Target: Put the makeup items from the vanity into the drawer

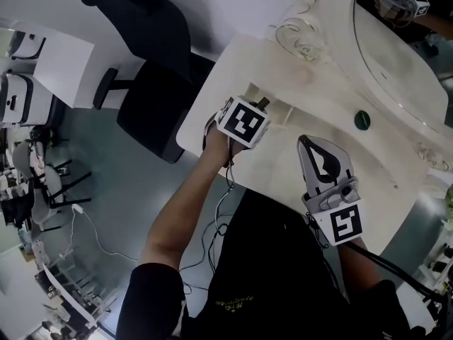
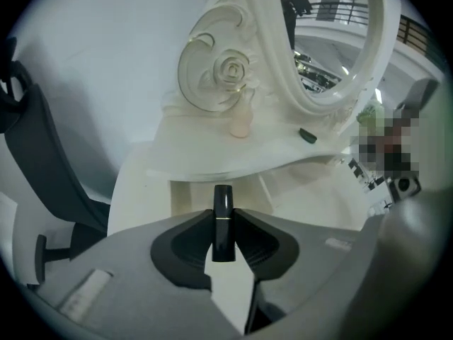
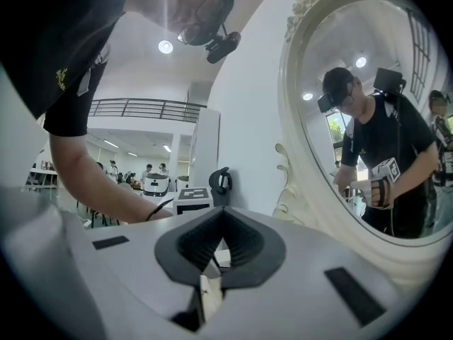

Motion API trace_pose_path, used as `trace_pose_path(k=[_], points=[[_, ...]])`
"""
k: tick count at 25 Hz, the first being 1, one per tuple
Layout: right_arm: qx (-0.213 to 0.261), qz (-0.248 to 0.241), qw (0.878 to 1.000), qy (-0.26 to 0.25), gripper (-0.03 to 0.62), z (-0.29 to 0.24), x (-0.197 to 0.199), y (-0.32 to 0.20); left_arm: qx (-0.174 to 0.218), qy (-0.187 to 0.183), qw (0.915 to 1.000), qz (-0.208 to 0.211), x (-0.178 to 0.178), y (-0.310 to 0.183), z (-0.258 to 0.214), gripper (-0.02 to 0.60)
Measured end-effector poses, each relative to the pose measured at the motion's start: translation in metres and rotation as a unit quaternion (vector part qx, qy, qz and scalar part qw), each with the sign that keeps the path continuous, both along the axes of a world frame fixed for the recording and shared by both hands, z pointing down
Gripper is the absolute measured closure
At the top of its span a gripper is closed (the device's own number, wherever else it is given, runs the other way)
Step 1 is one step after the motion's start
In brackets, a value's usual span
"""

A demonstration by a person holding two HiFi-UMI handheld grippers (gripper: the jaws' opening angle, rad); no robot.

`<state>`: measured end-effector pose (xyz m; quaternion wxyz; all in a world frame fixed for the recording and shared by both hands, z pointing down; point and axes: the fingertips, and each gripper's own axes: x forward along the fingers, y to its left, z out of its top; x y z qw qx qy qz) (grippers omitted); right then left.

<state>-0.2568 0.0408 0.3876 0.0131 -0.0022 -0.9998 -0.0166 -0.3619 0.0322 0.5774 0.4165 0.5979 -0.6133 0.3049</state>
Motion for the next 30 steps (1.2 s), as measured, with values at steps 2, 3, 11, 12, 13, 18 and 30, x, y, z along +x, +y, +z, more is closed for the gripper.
trace_pose_path(k=[2, 3, 11, 12, 13, 18, 30], points=[[-0.004, 0.007, 1.0, 0.004, 0.592, 0.005, 0.004, -0.005, -0.024, 0.003, 0.9996, 0.015, 0.0, -0.003, 0.008, 0.48], [-0.006, 0.011, 1.0, 0.005, 0.592, 0.007, 0.006, -0.008, -0.04, 0.007, 0.999, 0.021, 0.001, -0.003, 0.012, 0.48], [-0.026, 0.047, 0.999, 0.006, 0.592, 0.022, 0.024, -0.031, -0.13, -0.031, 0.9868, 0.093, -0.001, -0.015, 0.036, 0.48], [-0.029, 0.051, 0.998, 0.006, 0.592, 0.022, 0.026, -0.033, -0.144, -0.036, 0.9834, 0.104, 0.0, -0.015, 0.041, 0.48], [-0.03, 0.055, 0.998, 0.005, 0.592, 0.023, 0.029, -0.035, -0.157, -0.042, 0.9799, 0.116, 0.001, -0.015, 0.046, 0.48], [-0.036, 0.069, 0.997, 0.007, 0.592, 0.026, 0.037, -0.044, -0.201, -0.073, 0.9642, 0.156, -0.002, -0.017, 0.06, 0.48], [-0.031, 0.084, 0.996, 0.007, 0.592, 0.024, 0.038, -0.054, -0.237, -0.078, 0.9464, 0.204, -0.004, -0.008, 0.066, 0.454]])
